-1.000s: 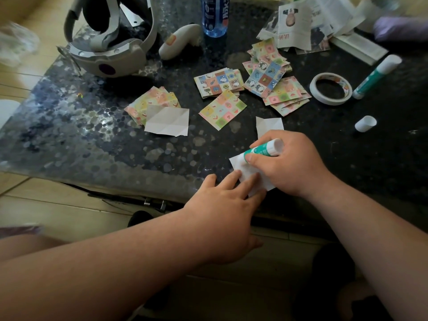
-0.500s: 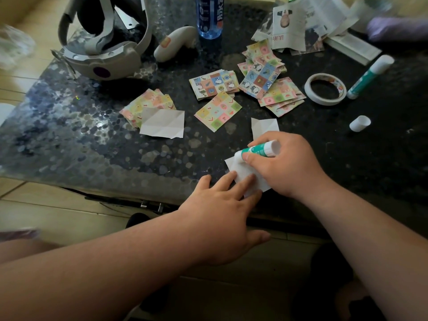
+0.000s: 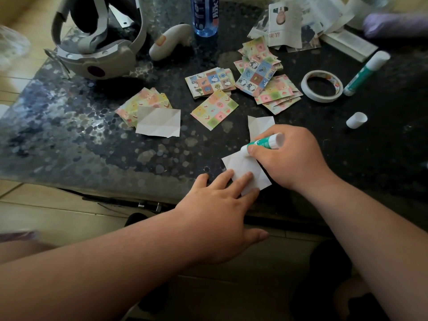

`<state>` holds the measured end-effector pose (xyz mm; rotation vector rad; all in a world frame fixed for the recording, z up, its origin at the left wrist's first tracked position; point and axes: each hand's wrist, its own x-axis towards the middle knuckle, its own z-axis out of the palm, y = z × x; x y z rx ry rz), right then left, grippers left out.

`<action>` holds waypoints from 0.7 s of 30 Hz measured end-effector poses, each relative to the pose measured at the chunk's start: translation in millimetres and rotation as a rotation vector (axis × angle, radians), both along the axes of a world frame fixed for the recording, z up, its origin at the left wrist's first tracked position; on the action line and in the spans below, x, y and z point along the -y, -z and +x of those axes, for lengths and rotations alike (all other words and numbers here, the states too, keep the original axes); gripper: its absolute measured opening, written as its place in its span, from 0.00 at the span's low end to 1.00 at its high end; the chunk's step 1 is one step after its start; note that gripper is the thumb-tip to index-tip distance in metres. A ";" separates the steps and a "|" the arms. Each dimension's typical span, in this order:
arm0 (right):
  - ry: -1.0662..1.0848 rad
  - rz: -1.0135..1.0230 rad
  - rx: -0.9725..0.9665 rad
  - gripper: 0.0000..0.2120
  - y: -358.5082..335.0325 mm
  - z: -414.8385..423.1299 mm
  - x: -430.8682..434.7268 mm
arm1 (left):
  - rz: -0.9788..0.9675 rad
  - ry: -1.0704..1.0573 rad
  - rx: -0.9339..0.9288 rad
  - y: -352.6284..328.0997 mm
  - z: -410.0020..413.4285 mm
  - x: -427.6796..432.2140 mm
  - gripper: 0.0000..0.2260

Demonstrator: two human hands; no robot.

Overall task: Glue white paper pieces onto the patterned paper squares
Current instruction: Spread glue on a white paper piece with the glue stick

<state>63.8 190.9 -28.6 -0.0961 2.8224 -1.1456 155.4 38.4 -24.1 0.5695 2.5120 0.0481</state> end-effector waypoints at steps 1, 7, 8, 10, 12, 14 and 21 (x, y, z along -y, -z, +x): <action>0.004 0.012 0.000 0.06 -0.5 -0.7 -0.6 | 0.001 -0.001 0.000 0.2 0.3 0.2 0.36; -0.095 0.030 0.027 0.05 -3.7 5.4 2.2 | 0.006 0.007 -0.009 -0.2 0.6 0.8 0.37; -0.086 0.023 0.022 0.06 -3.4 5.2 2.6 | 0.006 0.006 -0.005 -0.3 0.4 0.4 0.37; -0.035 0.024 0.010 0.07 -3.4 2.6 1.6 | 0.003 0.004 0.000 -0.4 0.2 -0.1 0.37; 0.007 0.054 0.013 0.07 -4.3 -1.0 -1.0 | -0.001 0.005 0.000 -0.2 0.3 0.0 0.37; -0.008 0.081 0.031 0.08 -5.6 -2.6 -3.2 | 0.002 0.004 0.003 0.1 0.7 0.5 0.36; -0.057 0.038 0.022 0.07 -4.8 -1.1 -4.8 | 0.011 0.005 -0.020 -2.2 -0.8 -0.5 0.36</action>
